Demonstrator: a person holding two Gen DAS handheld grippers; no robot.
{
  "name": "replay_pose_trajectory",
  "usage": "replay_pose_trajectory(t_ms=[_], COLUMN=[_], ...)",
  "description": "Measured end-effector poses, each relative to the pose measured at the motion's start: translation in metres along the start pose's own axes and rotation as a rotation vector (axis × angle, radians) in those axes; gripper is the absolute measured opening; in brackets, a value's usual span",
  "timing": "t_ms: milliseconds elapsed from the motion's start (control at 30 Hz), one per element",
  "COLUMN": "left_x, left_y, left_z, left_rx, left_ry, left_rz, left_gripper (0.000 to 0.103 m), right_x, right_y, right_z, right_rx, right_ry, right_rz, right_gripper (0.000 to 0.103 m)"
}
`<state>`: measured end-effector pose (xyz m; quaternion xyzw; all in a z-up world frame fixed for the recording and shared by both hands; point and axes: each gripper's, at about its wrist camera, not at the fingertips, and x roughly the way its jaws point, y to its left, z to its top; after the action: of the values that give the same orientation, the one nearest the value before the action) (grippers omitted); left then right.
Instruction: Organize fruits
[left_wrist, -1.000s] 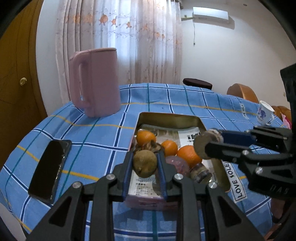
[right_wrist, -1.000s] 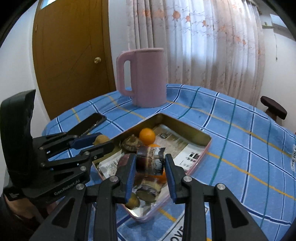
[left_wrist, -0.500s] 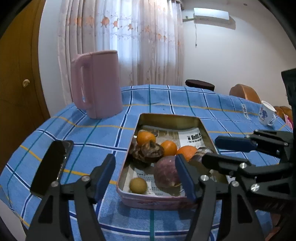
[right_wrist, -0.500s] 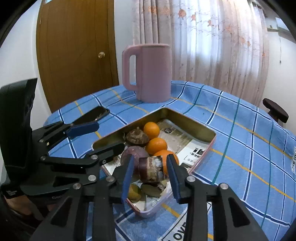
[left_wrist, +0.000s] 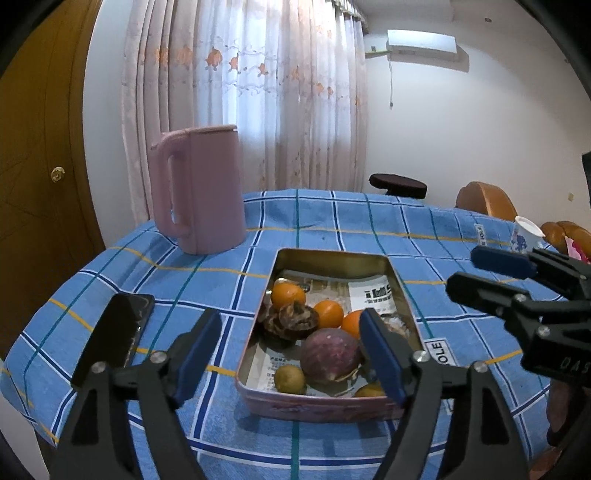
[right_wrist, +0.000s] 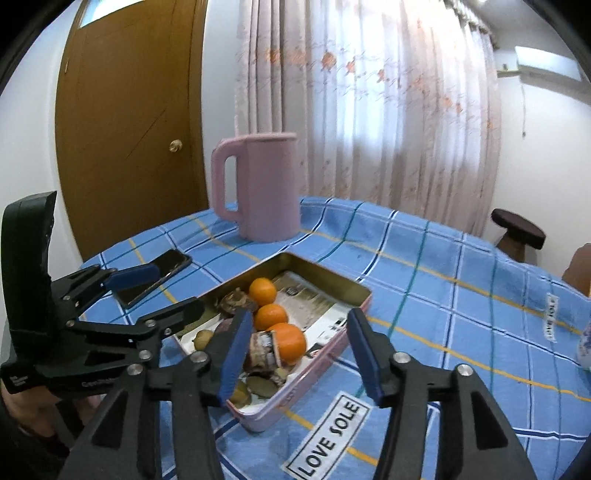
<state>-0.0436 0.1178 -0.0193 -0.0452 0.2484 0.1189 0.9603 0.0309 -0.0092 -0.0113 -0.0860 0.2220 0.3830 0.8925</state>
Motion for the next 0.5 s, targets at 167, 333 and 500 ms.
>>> replay_pose_trajectory(t_ms=[167, 333, 500], left_x=[-0.006, -0.008, -0.01], left_y=[-0.002, -0.006, -0.009], left_z=[0.002, 0.003, 0.004], left_rx=[0.006, 0.011, 0.016], left_ry=[-0.022, -0.025, -0.03], left_rz=[0.007, 0.004, 0.0], left_gripper=[0.093, 0.095, 0.096], right_x=[-0.01, -0.014, -0.02], right_y=[-0.004, -0.007, -0.011], right_z=[-0.001, -0.003, -0.005], right_rx=[0.008, 0.014, 0.026], right_ry=[-0.03, -0.038, -0.051], right_rz=[-0.02, -0.027, -0.034], right_gripper=[0.062, 0.062, 0.062])
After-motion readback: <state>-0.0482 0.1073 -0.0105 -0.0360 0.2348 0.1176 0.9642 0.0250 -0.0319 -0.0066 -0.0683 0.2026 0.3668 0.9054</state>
